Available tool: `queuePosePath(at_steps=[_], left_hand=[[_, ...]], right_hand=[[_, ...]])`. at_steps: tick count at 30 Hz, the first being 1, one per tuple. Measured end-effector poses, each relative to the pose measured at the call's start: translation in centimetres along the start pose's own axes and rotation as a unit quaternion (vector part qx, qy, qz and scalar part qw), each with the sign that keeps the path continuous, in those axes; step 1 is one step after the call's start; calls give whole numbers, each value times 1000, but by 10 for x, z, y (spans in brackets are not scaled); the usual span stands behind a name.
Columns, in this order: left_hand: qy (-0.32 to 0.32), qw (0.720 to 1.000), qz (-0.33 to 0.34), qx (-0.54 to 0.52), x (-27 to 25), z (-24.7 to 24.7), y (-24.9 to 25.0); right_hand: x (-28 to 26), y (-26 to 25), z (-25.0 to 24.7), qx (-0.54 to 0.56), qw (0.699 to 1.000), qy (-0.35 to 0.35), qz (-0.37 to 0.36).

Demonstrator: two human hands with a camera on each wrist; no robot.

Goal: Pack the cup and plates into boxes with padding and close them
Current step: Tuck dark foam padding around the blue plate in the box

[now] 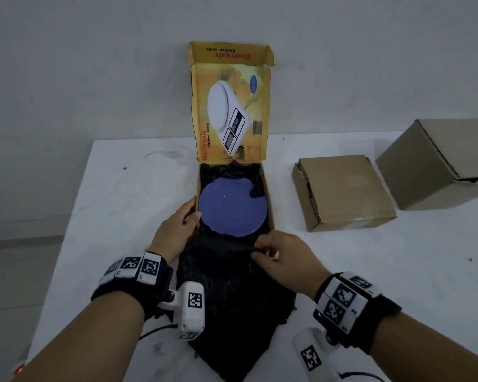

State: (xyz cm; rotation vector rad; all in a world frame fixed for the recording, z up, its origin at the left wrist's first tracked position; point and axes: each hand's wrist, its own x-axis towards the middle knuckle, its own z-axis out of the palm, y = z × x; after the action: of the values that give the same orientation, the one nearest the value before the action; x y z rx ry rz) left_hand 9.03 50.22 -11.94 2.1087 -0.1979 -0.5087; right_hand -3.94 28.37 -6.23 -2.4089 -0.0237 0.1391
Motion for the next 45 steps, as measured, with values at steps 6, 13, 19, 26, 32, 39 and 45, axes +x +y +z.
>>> queuePosePath(at_steps=[6, 13, 19, 26, 32, 39, 45], left_hand=[[12, 999, -8, -34, 0, -1, 7], [72, 996, -28, 39, 0, 14, 24], [71, 992, -14, 105, 13, 21, 15], [85, 989, -14, 122, 12, 26, 16], [90, 990, -13, 107, 12, 26, 15], [94, 991, 0, 97, 11, 26, 15], [93, 990, -2, 102, 12, 27, 15]], right_hand=[[22, 2, -31, 169, 961, 194, 107], [40, -15, -43, 0, 966, 250, 64], [26, 2, 2, -223, 969, -106, -1], [30, -17, -6, -305, 950, -62, 28], [41, -17, -5, -416, 906, -52, 56], [52, -25, -8, -483, 862, -153, 2], [59, -27, -7, -399, 907, -135, -5]])
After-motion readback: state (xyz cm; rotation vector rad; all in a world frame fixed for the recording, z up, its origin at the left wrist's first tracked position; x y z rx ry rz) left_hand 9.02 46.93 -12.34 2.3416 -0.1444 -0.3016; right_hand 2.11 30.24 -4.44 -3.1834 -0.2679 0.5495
